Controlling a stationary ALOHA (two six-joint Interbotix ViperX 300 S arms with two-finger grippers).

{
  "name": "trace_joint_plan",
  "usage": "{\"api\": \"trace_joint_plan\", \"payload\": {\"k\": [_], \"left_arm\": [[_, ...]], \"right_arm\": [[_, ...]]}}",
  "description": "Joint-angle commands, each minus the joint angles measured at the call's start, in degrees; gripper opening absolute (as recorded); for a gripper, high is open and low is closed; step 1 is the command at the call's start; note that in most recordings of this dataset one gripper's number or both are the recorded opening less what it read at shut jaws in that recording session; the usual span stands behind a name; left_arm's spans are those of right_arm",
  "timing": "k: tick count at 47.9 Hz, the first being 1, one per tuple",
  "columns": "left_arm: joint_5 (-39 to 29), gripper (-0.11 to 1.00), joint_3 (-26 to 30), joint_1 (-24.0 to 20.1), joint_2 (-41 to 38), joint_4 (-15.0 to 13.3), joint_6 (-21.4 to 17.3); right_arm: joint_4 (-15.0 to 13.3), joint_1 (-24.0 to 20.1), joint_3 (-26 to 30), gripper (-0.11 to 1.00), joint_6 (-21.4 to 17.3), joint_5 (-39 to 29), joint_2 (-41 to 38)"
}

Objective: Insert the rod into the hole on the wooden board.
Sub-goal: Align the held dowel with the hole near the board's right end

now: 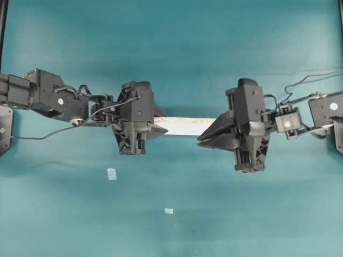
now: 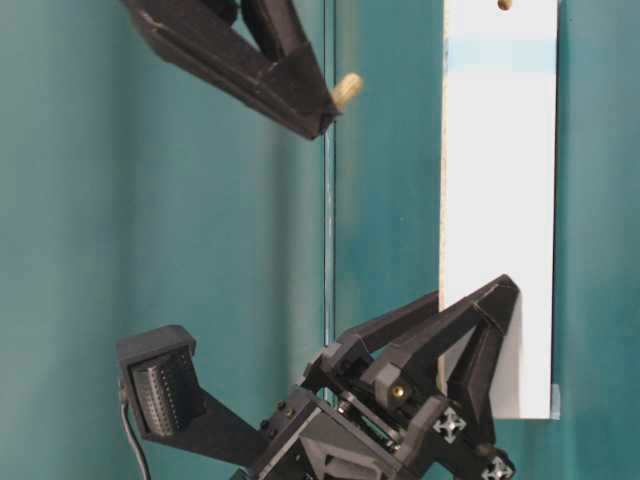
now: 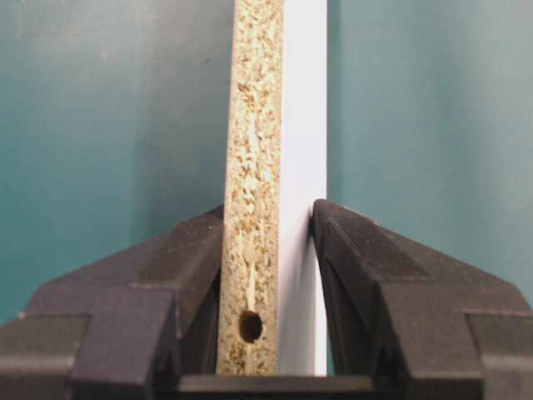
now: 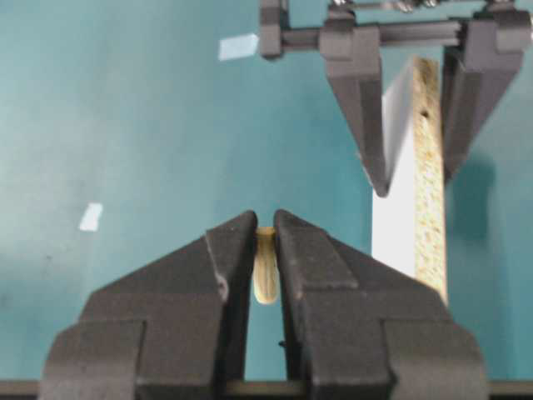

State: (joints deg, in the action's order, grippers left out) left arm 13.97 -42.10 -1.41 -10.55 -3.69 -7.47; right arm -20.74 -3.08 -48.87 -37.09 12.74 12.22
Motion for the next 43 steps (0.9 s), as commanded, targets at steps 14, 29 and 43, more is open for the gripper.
{"api": "trace_joint_plan", "payload": {"k": [14, 29, 43], "left_arm": [[-0.79, 0.43, 0.35, 1.32, 0.79, 0.09, 0.35], [-1.14, 0.43, 0.7, 1.58, 0.79, 0.0, 0.35], [-1.14, 0.38, 0.7, 1.67, 0.7, 0.09, 0.35]], "right_arm": [[0.09, 3.08, -2.9, 0.1, 0.0, 5.27, 1.23], [0.44, 5.45, -5.89, 0.1, 0.09, 10.02, 1.23], [0.44, 8.09, -9.4, 0.1, 0.44, 17.05, 1.23]]}}
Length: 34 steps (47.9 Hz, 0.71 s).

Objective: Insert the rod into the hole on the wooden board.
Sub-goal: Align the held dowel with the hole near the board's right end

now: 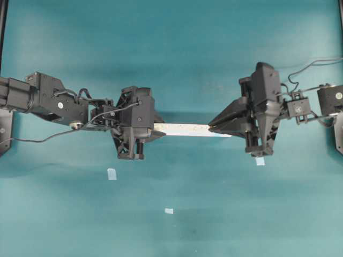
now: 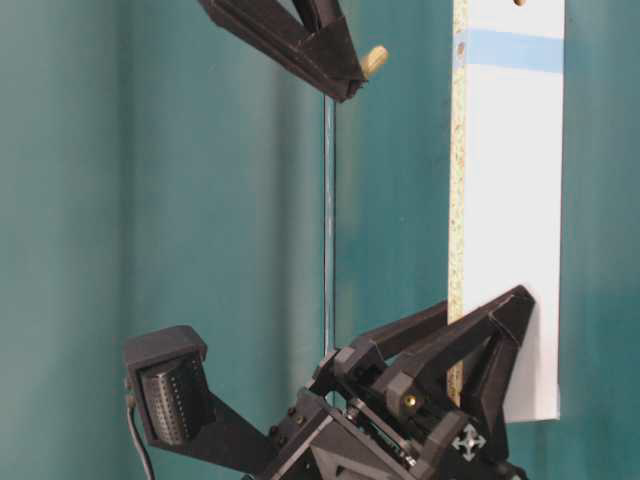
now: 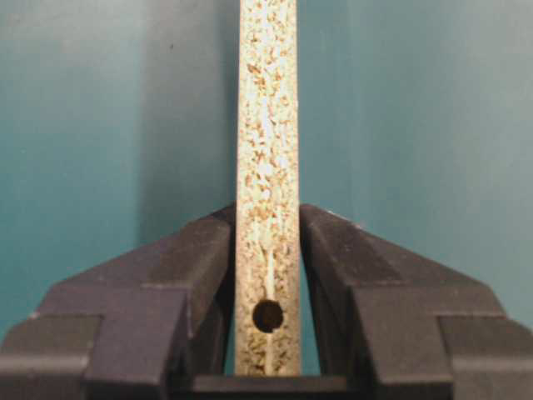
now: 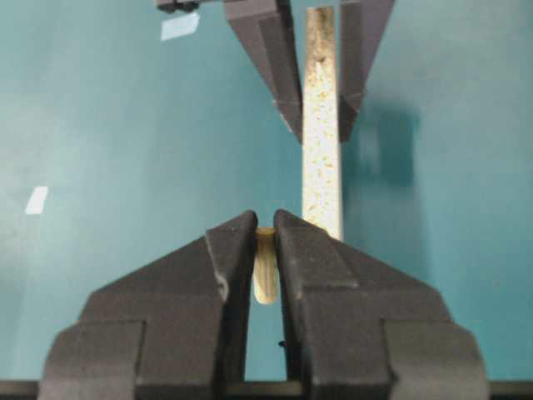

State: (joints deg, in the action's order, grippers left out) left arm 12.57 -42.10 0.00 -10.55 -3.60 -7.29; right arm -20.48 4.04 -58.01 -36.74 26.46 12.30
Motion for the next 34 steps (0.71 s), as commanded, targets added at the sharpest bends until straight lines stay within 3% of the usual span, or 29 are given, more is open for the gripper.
{"api": "trace_joint_plan", "payload": {"k": [1, 22, 34], "left_arm": [[0.35, 0.38, 0.7, 0.26, 0.79, 0.0, 0.18], [0.35, 0.35, 0.26, 0.26, 0.62, -0.09, -0.18], [0.35, 0.32, -0.53, 0.26, 0.7, -0.09, -0.26]], "right_arm": [[0.26, 1.23, -0.53, 0.1, 0.18, 4.31, 1.05], [2.46, 2.72, -5.98, 0.1, 3.87, 14.41, -1.58], [8.35, 2.72, -6.59, 0.1, 9.93, 24.35, -7.03]]}}
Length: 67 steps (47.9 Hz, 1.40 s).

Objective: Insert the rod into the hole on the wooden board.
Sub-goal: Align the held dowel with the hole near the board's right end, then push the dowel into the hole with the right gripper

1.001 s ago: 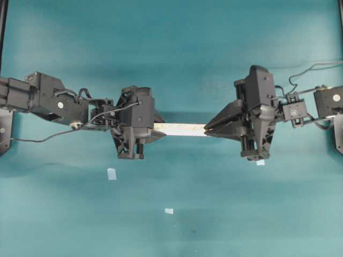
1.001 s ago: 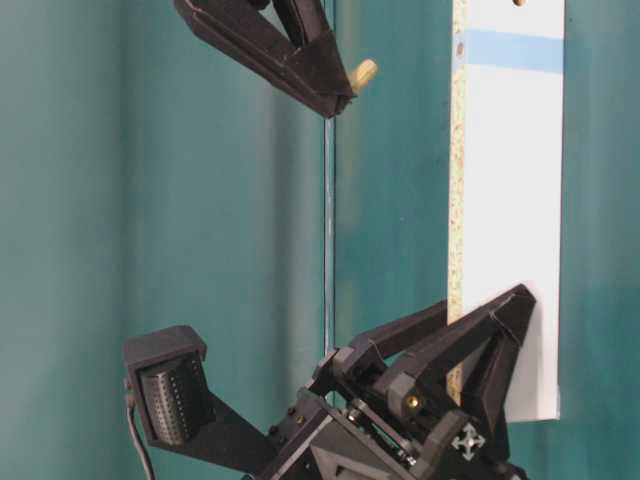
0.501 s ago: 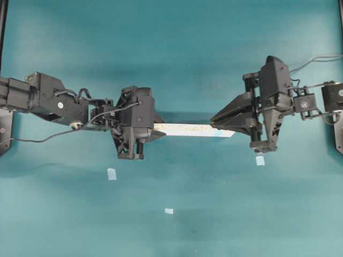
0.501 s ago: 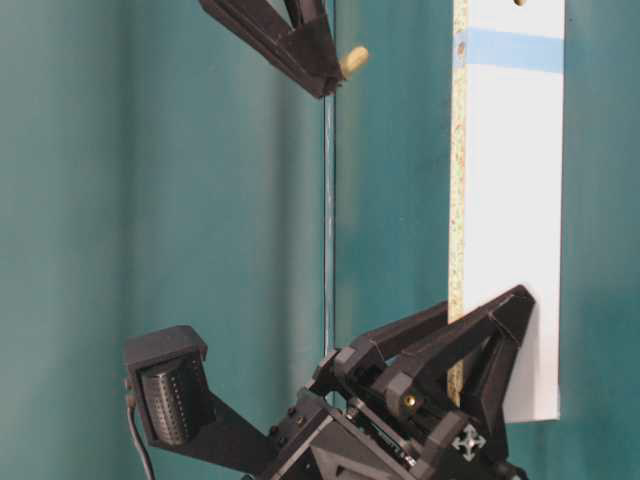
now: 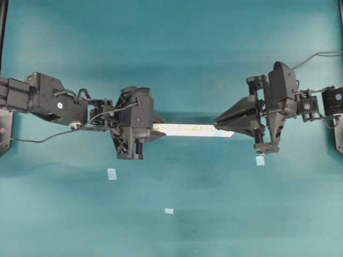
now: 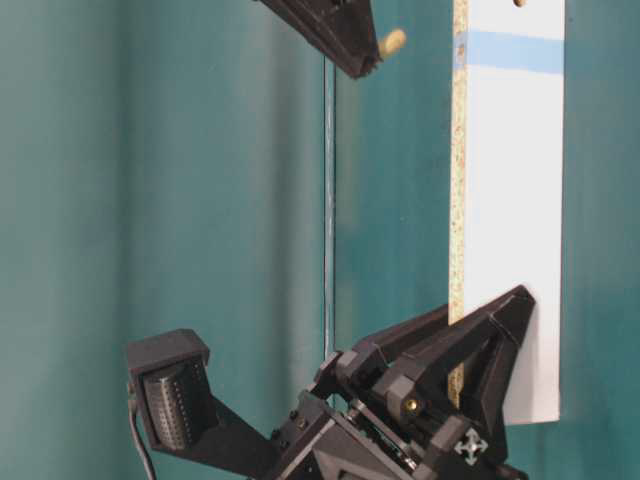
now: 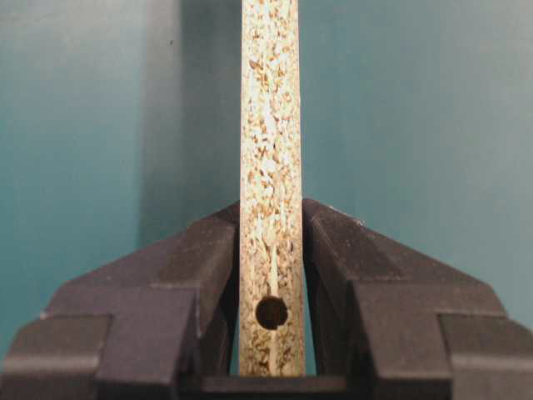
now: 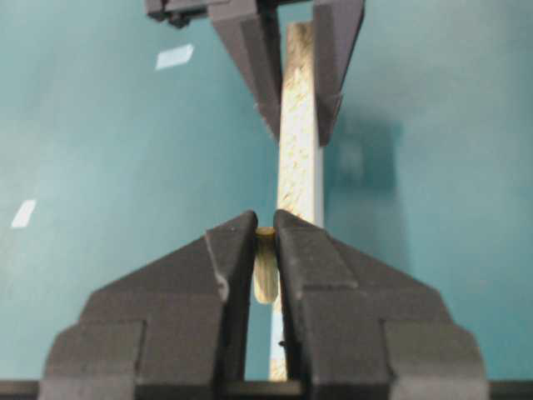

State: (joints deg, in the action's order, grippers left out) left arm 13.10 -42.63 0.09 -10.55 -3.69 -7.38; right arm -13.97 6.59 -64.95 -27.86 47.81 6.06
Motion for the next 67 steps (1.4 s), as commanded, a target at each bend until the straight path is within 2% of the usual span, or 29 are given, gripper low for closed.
{"api": "trace_joint_plan", "payload": {"k": [1, 8, 34, 67], "left_arm": [[-0.18, 0.32, 0.0, 0.18, 0.62, 0.09, -0.18], [-0.18, 0.32, 0.0, 0.18, 0.7, 0.09, -0.18], [-0.18, 0.32, 0.18, 0.18, 0.7, 0.09, 0.18], [-0.18, 0.32, 0.09, 0.18, 0.7, 0.0, 0.26]], "right_arm": [[2.37, 0.18, 0.35, 0.1, 1.58, 3.69, -1.23], [4.75, 0.18, 0.18, 0.1, 4.04, 7.91, -3.69], [4.75, 0.09, -2.64, 0.1, 4.57, 11.25, -4.83], [4.75, 0.09, -1.05, 0.1, 4.75, 15.29, -10.11]]}}
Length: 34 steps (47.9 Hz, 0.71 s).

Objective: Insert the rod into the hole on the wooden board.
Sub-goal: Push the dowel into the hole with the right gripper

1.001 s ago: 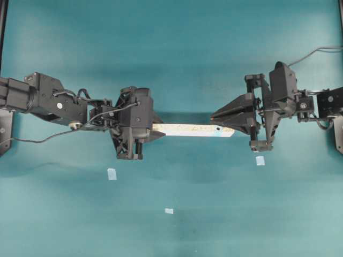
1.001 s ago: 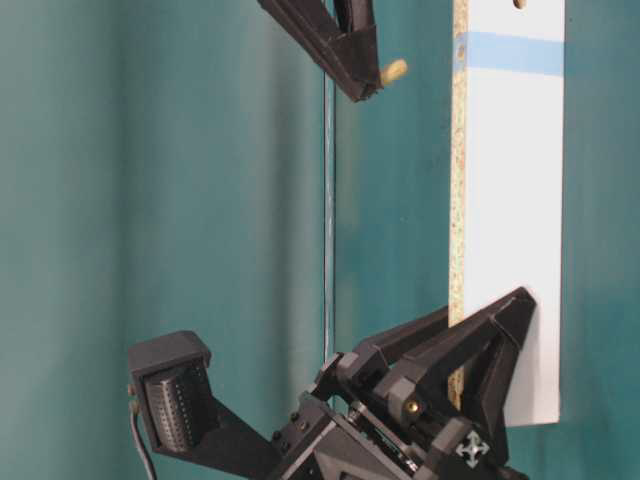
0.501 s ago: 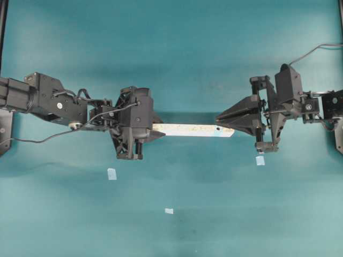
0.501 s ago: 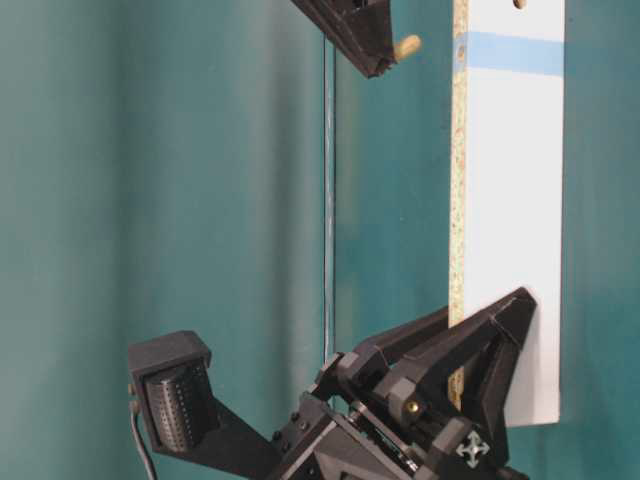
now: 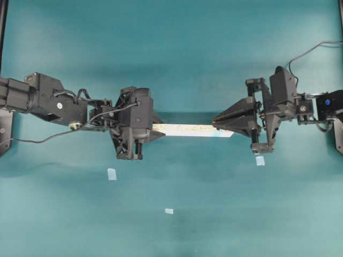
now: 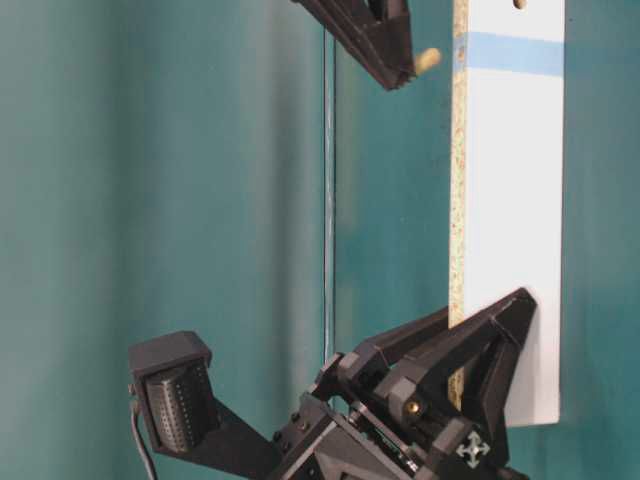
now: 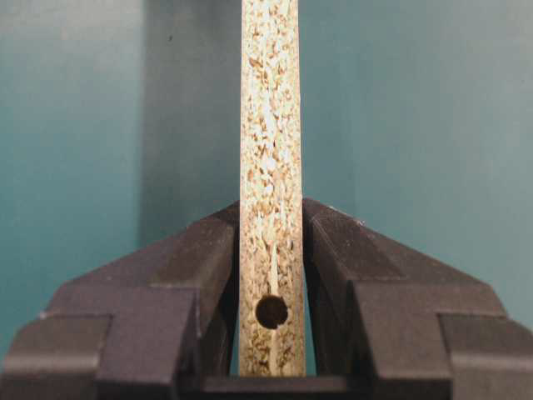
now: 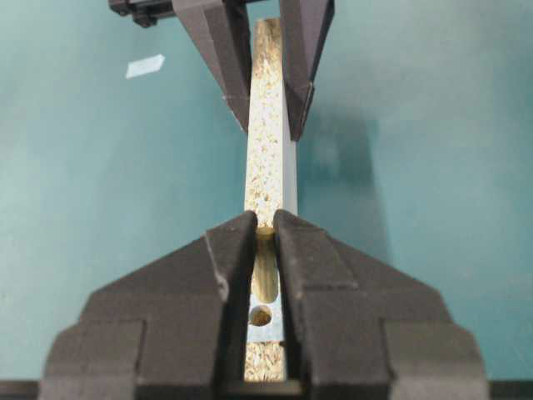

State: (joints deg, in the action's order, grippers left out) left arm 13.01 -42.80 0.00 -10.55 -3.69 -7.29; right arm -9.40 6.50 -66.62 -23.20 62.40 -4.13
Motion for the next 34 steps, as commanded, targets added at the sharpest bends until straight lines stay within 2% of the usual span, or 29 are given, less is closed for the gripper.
{"api": "trace_joint_plan", "payload": {"k": [1, 34], "left_arm": [[-0.09, 0.32, 0.26, 0.35, 0.7, 0.09, 0.18], [-0.09, 0.32, 0.26, 0.26, 0.7, 0.0, 0.26]], "right_arm": [[0.18, 0.18, 0.62, 0.1, 0.09, 0.7, -0.09], [0.18, -1.23, 1.05, 0.1, 0.09, 0.7, -1.93]]}}
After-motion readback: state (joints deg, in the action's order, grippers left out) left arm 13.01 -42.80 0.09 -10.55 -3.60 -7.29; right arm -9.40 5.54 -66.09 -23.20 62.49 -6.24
